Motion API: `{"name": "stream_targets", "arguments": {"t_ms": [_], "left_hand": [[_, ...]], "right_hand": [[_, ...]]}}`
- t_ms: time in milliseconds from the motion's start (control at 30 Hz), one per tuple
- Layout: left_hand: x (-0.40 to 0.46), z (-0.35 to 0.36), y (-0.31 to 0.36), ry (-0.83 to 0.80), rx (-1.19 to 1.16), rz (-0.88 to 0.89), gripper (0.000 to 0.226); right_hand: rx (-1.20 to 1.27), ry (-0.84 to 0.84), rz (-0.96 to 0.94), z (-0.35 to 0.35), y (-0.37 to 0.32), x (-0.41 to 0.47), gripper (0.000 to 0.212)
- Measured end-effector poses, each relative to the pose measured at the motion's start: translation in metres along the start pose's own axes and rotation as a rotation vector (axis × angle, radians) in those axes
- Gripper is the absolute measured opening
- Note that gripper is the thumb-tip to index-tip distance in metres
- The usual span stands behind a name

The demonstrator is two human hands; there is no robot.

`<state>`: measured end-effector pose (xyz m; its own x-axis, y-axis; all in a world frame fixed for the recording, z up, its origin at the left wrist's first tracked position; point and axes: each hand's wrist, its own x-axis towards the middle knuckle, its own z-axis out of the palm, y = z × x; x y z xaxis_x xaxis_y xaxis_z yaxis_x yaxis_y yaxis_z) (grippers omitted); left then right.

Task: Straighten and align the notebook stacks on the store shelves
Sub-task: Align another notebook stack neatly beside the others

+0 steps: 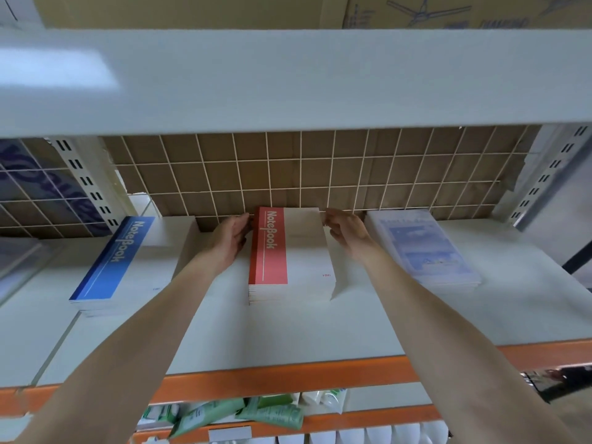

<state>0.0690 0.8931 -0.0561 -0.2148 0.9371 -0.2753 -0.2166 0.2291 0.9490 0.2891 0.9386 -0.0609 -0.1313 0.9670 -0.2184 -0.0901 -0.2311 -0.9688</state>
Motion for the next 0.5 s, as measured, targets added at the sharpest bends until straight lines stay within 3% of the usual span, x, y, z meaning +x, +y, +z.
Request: {"name": "stream_targets", "arguments": {"t_ms": [200,333,500], "left_hand": [[-0.028,-0.026,-0.026,-0.092,-0.083,0.005,0.045],[-0.045,-0.032,-0.033,-0.061,-0.033,0.063,0.04],[-0.057,-0.031,-0.036,-0.09,-0.021,0.07,0.036]], "right_hand": [[0.01,-0.01,-0.019,-0.013,0.012,-0.021,0.023],[0.062,-0.015,-0.021,-0.015,0.02,-0.031,0.031],[0.054,-0.015,0.024,-0.01,0.02,-0.038,0.023]]}}
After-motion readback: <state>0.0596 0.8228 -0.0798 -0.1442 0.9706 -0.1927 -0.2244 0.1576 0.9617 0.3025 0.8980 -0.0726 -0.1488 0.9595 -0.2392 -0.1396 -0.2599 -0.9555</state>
